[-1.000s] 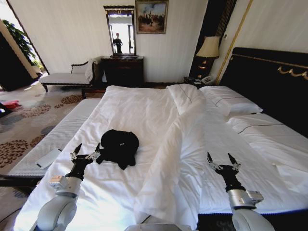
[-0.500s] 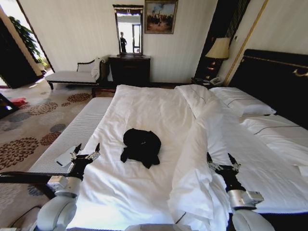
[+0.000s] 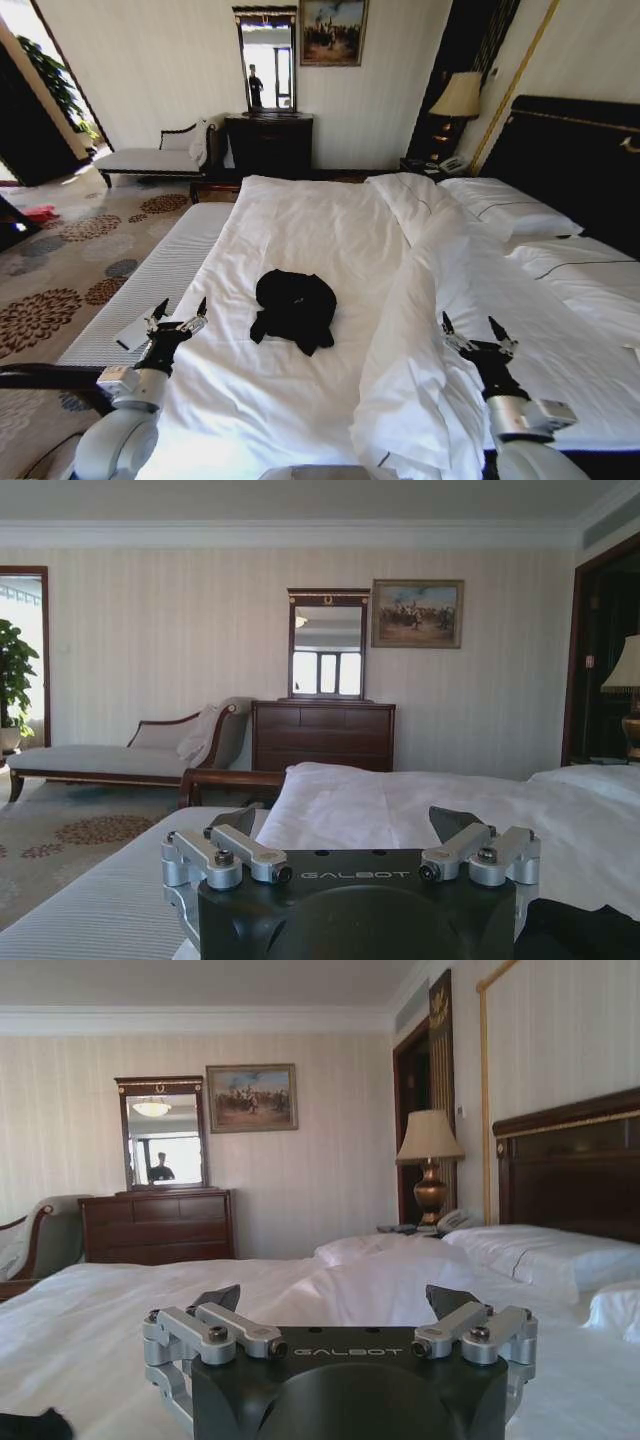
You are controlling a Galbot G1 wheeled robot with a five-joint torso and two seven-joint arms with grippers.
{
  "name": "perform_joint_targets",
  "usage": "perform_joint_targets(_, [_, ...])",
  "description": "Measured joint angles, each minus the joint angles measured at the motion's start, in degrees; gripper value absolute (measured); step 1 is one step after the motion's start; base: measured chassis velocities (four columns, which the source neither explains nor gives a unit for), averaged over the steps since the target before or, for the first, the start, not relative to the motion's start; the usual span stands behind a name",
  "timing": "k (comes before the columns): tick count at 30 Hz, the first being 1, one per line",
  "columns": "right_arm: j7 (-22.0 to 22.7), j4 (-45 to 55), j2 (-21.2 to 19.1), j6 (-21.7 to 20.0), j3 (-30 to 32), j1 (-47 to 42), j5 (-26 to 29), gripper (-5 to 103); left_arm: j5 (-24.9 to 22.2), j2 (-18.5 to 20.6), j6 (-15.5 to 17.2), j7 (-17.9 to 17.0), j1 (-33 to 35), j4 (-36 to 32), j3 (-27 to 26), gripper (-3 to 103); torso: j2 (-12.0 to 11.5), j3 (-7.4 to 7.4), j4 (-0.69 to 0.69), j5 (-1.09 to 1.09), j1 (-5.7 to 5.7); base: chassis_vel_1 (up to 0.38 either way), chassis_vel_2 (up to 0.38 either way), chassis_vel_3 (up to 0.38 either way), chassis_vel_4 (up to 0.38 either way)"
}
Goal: Fold the clothes on the bed.
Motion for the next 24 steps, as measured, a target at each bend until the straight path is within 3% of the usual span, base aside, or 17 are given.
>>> perform_joint_targets(2, [1.4, 1.5, 0.3, -4.1, 0.2, -2.5, 3.2, 100, 0.2, -0.5, -0.4, 0.1, 1.0, -0.4, -0.3, 100, 0.0, 0.00, -0.05, 0.03, 0.01, 0.000, 0.000, 0.000, 0.000])
perform_joint_targets(5, [4.1, 1.7, 0.3, -9.9, -1.3, -3.9, 5.9, 100, 0.8, -1.8, -1.1, 0.5, 3.5, -1.5, -1.3, 100, 0.0, 0.01, 0.03, 0.07, 0.01, 0.000, 0.000, 0.000, 0.000])
perform_joint_targets(10, [5.3, 1.7, 0.0, -12.6, -2.5, -5.7, 4.0, 100, 1.0, -2.1, -1.7, 0.8, 4.1, -1.8, -1.6, 100, 0.0, 0.01, -0.02, 0.06, 0.01, 0.000, 0.000, 0.000, 0.000])
perform_joint_targets(13, [5.1, 1.7, -0.5, -11.9, -2.2, -5.5, 5.7, 100, 1.0, -2.1, -1.8, 0.8, 4.1, -1.6, -1.6, 100, 0.0, 0.01, -0.01, 0.04, 0.01, 0.000, 0.000, 0.000, 0.000])
perform_joint_targets(19, [2.4, 1.5, -2.5, -6.4, -0.4, -2.7, 12.0, 100, 0.9, -2.1, -2.1, 0.8, 3.7, -1.3, -1.6, 100, 0.0, 0.02, 0.00, 0.06, 0.02, 0.000, 0.000, 0.000, 0.000])
perform_joint_targets(24, [0.4, 1.4, -2.2, -3.3, -0.8, -2.5, 8.0, 100, 0.8, -2.1, -2.2, 0.8, 3.6, -0.8, -1.6, 100, 0.0, 0.02, 0.00, 0.05, 0.03, 0.000, 0.000, 0.000, 0.000])
